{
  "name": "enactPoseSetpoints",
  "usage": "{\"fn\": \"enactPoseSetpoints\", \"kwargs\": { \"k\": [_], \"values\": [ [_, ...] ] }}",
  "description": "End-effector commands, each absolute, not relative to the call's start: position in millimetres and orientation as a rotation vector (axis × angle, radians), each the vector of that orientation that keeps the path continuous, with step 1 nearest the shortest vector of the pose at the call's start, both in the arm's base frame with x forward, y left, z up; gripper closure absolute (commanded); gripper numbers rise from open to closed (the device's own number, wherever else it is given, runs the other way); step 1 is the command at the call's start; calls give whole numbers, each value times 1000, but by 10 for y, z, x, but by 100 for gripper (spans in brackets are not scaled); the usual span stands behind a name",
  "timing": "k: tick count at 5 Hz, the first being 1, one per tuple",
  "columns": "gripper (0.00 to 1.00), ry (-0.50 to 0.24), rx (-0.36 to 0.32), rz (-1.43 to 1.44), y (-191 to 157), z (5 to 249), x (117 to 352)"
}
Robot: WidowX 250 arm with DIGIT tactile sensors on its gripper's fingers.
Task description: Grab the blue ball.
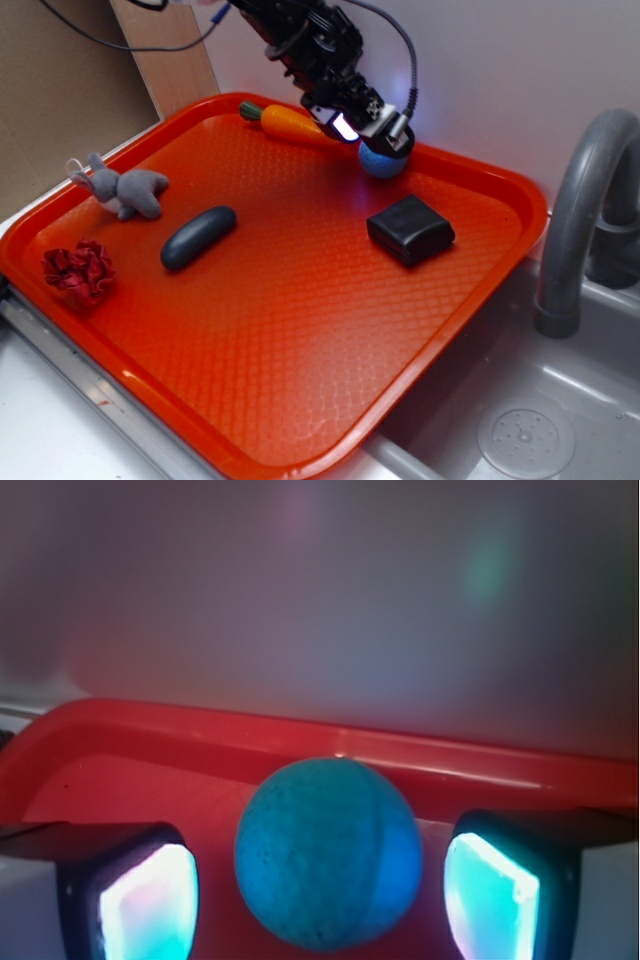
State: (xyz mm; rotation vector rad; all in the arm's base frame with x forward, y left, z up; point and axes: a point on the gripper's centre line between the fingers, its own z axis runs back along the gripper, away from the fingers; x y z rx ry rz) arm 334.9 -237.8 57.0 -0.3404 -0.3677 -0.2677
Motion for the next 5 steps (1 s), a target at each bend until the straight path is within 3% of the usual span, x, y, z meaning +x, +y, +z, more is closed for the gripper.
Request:
{"fn": "enactPoseSetpoints", "kwargs": {
  "k": [1, 3, 4, 5],
  "values": [
    [100, -382, -303, -333, -2592, 706, 3299],
    [100, -396, -283, -329, -2599, 812, 3297],
    [100, -283, -255, -239, -2298, 1233, 3042],
    [100, -177, -282, -173, -2010, 1477, 2730]
  ]
}}
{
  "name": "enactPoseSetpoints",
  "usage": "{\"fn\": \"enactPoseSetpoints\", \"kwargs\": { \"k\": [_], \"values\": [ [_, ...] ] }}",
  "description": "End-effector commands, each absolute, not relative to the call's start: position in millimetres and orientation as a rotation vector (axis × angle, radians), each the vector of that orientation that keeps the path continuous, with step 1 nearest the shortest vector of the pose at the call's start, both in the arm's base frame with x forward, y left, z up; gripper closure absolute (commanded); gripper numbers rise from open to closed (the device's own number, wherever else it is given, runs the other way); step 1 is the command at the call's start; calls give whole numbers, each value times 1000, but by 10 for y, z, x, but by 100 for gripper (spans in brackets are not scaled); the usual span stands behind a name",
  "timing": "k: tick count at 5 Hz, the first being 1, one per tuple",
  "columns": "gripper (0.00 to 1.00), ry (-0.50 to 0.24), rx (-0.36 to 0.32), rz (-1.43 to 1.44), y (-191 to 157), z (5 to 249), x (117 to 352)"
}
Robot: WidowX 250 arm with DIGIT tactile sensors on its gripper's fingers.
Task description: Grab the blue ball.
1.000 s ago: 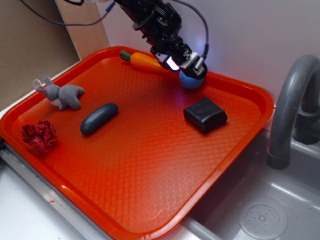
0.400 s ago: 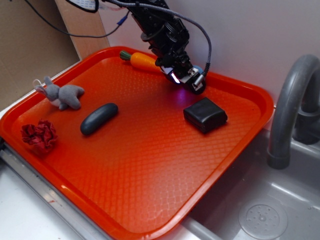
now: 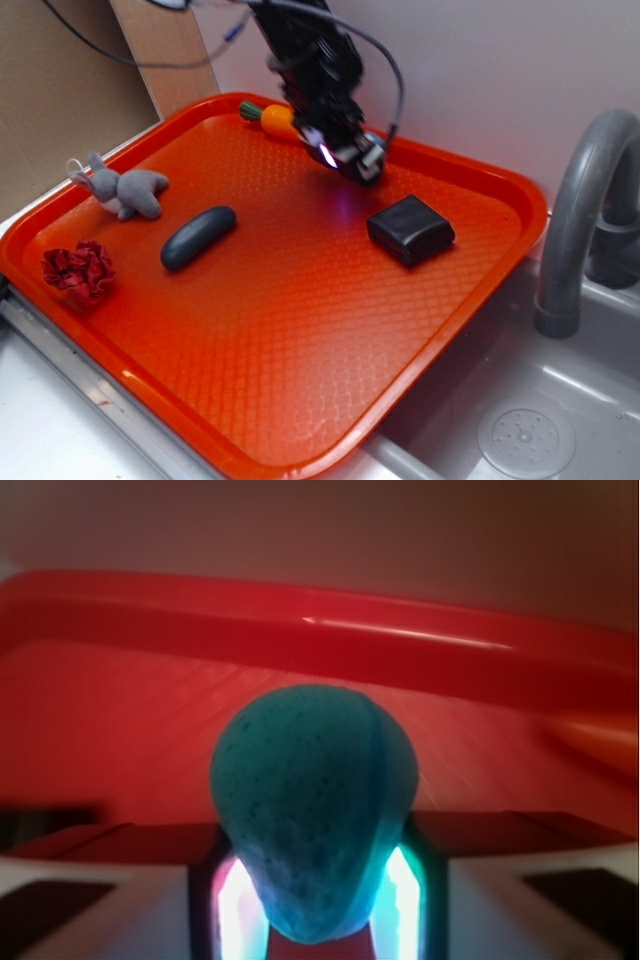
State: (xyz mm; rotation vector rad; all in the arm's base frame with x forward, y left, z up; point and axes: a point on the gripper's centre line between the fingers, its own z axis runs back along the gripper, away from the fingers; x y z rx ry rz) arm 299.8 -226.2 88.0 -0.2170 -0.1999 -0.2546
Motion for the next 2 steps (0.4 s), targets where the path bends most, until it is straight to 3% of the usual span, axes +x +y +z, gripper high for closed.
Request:
{"fn": "enactPoseSetpoints", "kwargs": {
  "k": [1, 2],
  "values": [
    [100, -104, -319, -140, -1659, 1619, 2468],
    [100, -98, -265, -91, -1407, 1770, 2245]
  ]
}}
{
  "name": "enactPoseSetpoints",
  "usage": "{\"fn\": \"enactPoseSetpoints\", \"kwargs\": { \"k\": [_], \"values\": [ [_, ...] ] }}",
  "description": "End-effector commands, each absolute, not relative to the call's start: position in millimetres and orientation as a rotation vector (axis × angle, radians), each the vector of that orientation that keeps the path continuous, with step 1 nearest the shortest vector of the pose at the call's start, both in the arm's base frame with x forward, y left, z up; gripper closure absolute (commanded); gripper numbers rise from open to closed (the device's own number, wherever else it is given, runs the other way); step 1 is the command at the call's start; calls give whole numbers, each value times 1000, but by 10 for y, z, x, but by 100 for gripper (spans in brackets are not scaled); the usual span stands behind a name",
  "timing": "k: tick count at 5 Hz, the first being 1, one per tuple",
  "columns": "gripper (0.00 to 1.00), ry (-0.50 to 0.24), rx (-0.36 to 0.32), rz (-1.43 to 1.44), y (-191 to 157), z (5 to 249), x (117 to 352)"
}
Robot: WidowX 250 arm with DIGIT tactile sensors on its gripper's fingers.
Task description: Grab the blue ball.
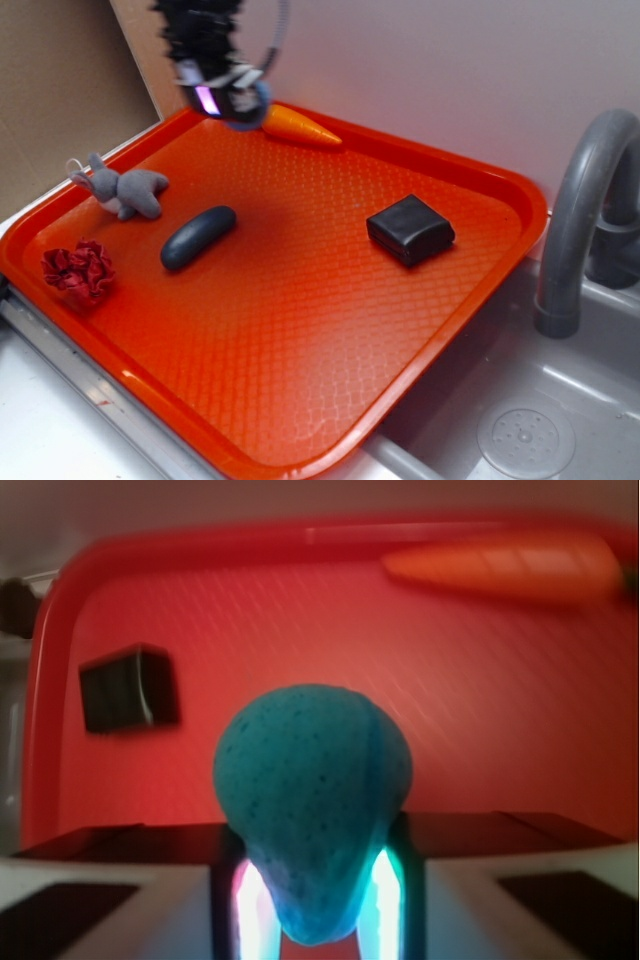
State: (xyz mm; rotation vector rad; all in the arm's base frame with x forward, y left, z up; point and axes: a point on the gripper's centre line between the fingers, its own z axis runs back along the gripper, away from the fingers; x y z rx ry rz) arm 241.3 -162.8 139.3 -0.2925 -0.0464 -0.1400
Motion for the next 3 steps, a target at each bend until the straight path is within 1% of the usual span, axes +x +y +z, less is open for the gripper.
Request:
{"fn": "enactPoseSetpoints", "kwargs": {
  "k": [1, 2, 3],
  "values": [
    [100, -114, -228, -91, -1325, 1918, 2081],
    [100, -139, -158, -145, -1381, 2023, 1987],
    [100, -140, -181, -144, -1327, 2044, 1957]
  ]
}}
